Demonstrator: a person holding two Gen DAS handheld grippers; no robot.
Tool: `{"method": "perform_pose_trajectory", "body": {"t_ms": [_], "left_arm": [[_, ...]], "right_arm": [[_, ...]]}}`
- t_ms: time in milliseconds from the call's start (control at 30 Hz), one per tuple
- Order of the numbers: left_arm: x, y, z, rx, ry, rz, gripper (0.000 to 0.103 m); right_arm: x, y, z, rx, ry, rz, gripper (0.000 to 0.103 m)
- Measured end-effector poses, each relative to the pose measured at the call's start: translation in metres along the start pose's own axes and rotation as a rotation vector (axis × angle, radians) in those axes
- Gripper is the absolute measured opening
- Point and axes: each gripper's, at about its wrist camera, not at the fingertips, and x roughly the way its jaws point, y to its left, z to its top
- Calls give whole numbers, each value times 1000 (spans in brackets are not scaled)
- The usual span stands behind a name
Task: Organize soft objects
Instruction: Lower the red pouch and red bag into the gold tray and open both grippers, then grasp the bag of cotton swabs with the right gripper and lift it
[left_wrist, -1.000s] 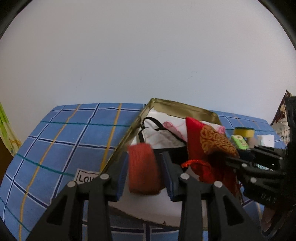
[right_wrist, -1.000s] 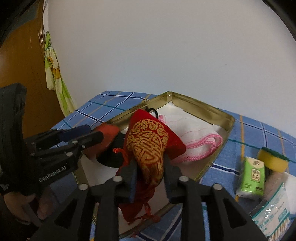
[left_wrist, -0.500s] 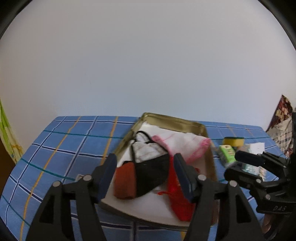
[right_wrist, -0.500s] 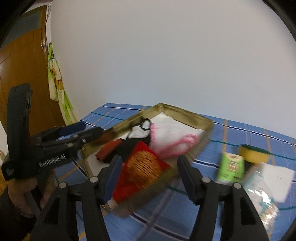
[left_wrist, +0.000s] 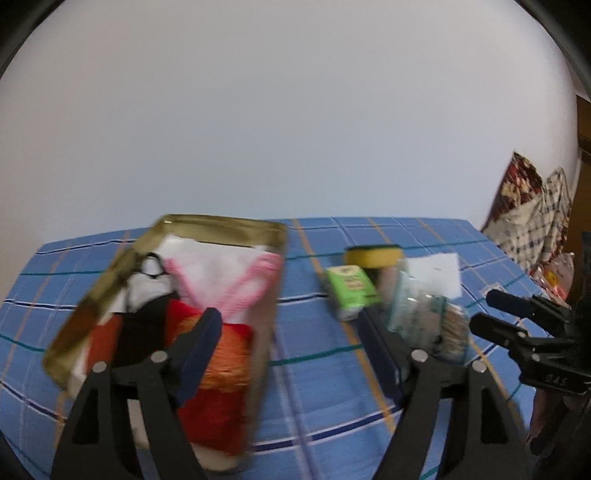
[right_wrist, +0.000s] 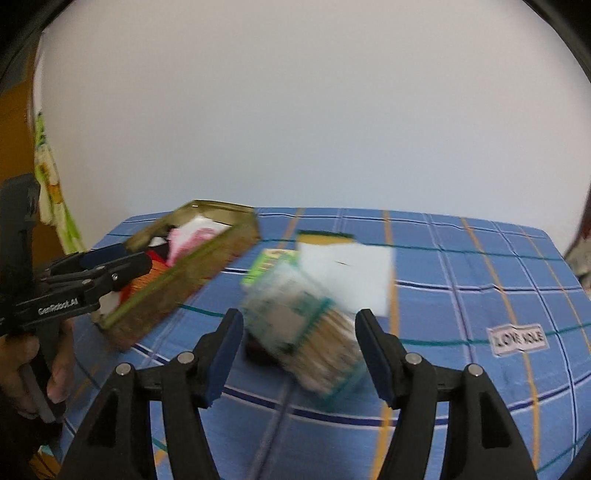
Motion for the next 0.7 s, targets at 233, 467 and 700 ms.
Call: {"method": "perform_pose_trajectory", "body": {"t_ms": [233, 467, 700], "left_arm": [[21, -15, -4, 9, 27, 3, 77], [26, 0, -6, -19, 26, 12, 77], [28, 10, -7, -41, 21, 10, 77]], "right_arm": [[19, -5, 0, -29, 59, -18, 79], [45, 15, 3, -135, 110, -26, 88], [74, 27, 8, -199, 177, -35, 88]]}}
